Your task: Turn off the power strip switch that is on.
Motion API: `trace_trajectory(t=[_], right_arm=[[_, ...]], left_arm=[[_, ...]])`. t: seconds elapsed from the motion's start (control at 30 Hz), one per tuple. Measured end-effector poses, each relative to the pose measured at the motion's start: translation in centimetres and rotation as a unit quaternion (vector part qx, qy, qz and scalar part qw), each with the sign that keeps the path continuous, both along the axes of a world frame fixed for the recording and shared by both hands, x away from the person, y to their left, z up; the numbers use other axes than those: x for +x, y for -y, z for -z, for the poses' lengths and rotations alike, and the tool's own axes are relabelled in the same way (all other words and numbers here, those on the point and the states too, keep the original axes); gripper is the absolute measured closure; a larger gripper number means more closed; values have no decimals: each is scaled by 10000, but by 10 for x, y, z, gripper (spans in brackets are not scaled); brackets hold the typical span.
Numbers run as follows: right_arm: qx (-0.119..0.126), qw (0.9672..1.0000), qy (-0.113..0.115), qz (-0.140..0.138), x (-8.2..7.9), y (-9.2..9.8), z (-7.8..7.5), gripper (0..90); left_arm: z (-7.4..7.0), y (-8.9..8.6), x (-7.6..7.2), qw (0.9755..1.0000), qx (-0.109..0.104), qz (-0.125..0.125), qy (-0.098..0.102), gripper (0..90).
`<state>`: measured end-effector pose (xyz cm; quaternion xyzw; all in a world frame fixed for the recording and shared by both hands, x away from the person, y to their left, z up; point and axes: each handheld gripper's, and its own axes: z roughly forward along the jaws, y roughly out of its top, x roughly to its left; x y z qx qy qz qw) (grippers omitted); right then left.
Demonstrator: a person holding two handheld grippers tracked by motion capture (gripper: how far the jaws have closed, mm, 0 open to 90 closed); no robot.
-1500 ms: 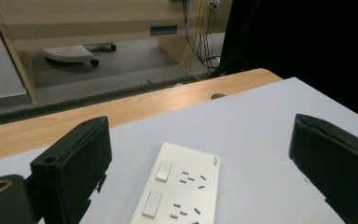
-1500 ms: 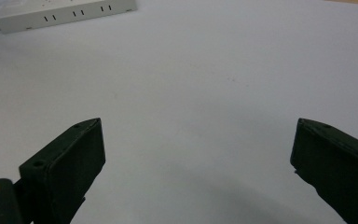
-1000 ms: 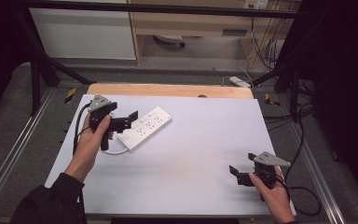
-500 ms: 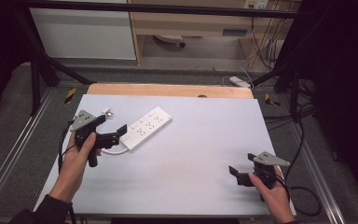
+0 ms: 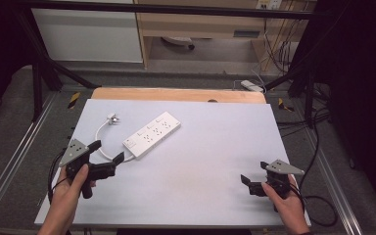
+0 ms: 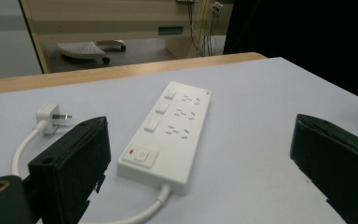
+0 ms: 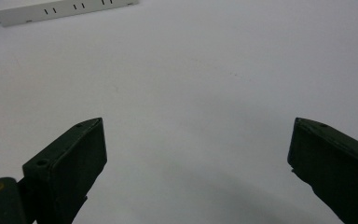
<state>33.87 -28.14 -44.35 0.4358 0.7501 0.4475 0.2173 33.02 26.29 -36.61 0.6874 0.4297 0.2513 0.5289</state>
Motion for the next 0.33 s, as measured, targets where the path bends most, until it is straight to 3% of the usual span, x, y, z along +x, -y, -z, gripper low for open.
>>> trace_trajectory(t=[0.13, 0.27, 0.3, 0.33], right_arm=[[27, 10000, -3, 12, 0, 1, 0, 47], [-25, 10000, -17, 31, 3, 0, 2, 42], [-60, 10000, -38, 59, 4, -1, 2, 39], [-120, 9998, -74, 103, 6, -1, 4, 35]], left_arm=[[19, -1, -15, 10000, -4, -27, -93, 56], [48, -1, -27, 9993, 35, -55, -370, 58], [56, 0, -30, 9987, 209, -53, -452, 60], [61, 1, -32, 9969, 542, -50, -569, 59]])
